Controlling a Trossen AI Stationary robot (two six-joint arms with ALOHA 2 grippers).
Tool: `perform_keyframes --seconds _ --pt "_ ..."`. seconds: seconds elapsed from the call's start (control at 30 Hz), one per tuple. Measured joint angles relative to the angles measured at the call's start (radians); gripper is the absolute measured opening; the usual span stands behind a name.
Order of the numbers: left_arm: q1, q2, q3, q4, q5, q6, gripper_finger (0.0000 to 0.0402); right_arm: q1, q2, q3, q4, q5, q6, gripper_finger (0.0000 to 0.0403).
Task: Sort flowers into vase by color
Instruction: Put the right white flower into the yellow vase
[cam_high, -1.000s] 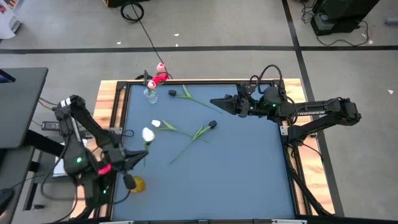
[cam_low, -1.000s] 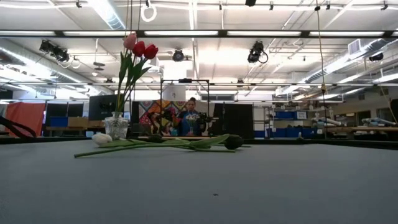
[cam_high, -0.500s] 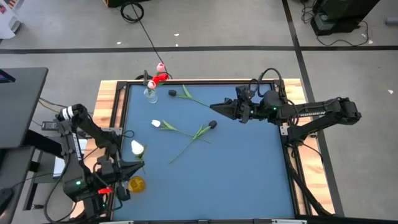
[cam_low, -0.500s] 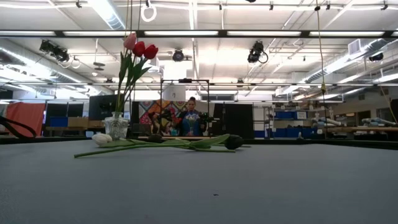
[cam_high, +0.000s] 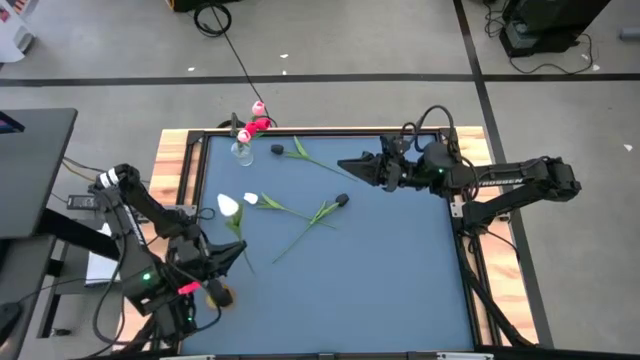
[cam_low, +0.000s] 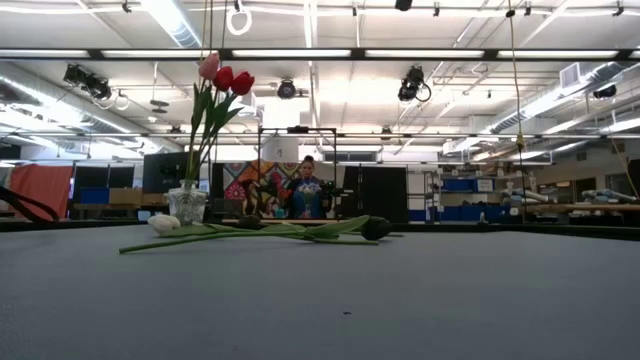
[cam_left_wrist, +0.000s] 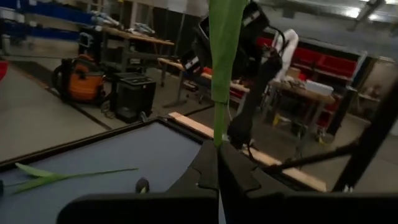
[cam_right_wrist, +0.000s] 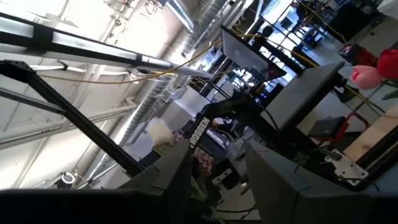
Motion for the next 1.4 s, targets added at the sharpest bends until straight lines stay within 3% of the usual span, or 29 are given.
perform_keyframes --seconds 0.1,0.23,0.4,0.53,0.7,0.8,0.97,1.17,1.3,1.4 --pt "0.034 0.0 0.05 0.126 0.025 0.203 0.0 -0.01 0.0 0.0 0.0 -0.027 0.0 0.016" --pt "0.107 0.0 0.123 0.346 0.174 0.615 0.0 -0.028 0.0 0.0 0.0 -0.056 0.0 0.016" --pt "0.238 -0.001 0.154 0.728 0.491 1.166 0.0 -0.062 0.0 0.0 0.0 -0.101 0.0 0.016" --pt "0.337 0.0 0.154 0.962 0.692 1.445 0.0 -0.082 0.0 0.0 0.0 -0.15 0.006 0.016" --pt "0.406 -0.012 0.148 0.997 0.747 1.551 0.0 -0.085 0.0 0.0 0.0 -0.223 0.009 0.016" --pt "0.411 -0.057 0.073 1.041 0.737 1.542 0.0 -0.083 0.0 0.0 -0.004 -0.258 0.009 0.016" --pt "0.401 -0.174 -0.224 1.322 0.731 1.506 0.0 -0.081 0.0 0.0 -0.008 -0.287 0.01 0.016" --pt "0.352 -0.347 -0.574 1.896 0.765 1.707 0.0 -0.069 0.0 0.0 -0.015 -0.244 0.016 0.016" --pt "0.281 -0.453 -0.744 2.081 0.792 1.859 0.0 -0.044 0.0 0.0 -0.018 -0.178 0.065 0.016" --pt "0.213 -0.529 -0.83 2.107 0.8 1.886 0.0 0.006 0.0 0.0 -0.034 -0.093 0.069 0.016"
